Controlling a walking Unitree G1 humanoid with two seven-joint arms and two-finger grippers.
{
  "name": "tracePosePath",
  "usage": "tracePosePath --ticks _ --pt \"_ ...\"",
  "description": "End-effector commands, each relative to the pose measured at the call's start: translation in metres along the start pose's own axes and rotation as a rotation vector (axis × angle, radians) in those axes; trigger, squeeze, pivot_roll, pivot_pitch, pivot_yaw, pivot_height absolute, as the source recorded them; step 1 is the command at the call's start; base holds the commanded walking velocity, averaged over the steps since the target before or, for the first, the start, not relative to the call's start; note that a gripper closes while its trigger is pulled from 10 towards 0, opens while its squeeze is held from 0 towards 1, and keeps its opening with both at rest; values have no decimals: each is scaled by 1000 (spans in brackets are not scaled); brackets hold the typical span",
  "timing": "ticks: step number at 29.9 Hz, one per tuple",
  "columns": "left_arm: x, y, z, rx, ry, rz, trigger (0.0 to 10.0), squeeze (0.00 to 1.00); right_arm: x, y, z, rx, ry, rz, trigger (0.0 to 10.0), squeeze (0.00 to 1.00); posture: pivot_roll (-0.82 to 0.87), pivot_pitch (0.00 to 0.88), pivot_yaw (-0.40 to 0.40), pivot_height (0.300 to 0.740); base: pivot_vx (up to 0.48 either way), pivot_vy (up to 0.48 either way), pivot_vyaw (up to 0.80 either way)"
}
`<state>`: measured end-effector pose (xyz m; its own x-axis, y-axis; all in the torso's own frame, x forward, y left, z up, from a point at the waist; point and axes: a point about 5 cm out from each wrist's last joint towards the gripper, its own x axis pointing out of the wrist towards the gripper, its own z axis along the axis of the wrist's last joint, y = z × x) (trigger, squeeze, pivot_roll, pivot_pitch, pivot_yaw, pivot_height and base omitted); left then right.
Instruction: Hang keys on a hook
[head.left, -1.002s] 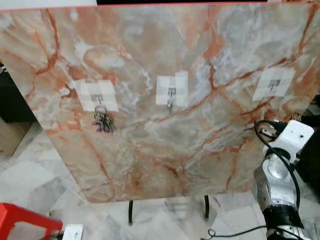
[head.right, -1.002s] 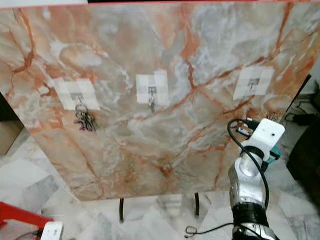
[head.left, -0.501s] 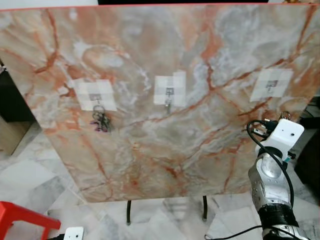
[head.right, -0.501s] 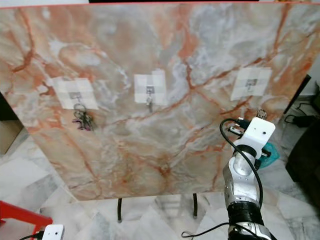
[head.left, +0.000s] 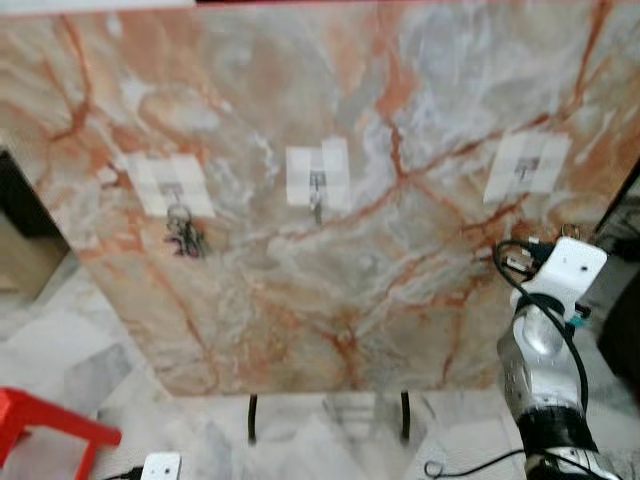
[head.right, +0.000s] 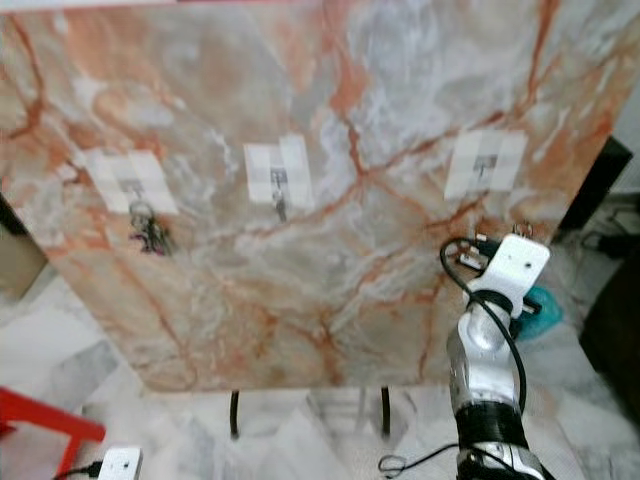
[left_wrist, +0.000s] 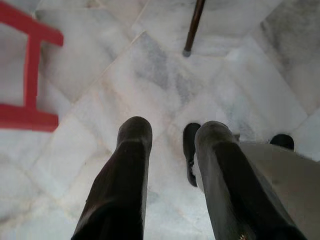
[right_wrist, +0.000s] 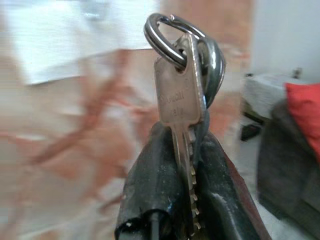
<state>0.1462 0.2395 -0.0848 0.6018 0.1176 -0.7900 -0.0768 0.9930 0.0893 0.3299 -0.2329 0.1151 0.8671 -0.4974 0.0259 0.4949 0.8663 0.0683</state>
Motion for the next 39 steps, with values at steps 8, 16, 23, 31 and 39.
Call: tracePosePath --ticks 8,16,23,31,39 --pt "1 2 6 14 -19 -1 10000 0 2 5 2 9 10 10 10000 0 -3 0 -25 740 0 0 0" --pt "2 -2 8 25 -34 -11 10000 0 5 3 4 13 8 -4 10000 0 -6 0 -26 740 0 0 0" --pt "1 -4 6 32 -34 -16 10000 0 10 6 10 25 -1 -19 10000 0 -4 0 -29 740 0 0 0" --pt "1 -6 5 36 -34 -28 10000 0 7 7 8 23 -2 -47 10000 0 -2 0 -32 740 0 0 0" --pt "1 -7 4 47 -33 -28 10000 0 2 12 9 63 -24 -16 10000 0 -3 0 -33 740 0 0 -310"
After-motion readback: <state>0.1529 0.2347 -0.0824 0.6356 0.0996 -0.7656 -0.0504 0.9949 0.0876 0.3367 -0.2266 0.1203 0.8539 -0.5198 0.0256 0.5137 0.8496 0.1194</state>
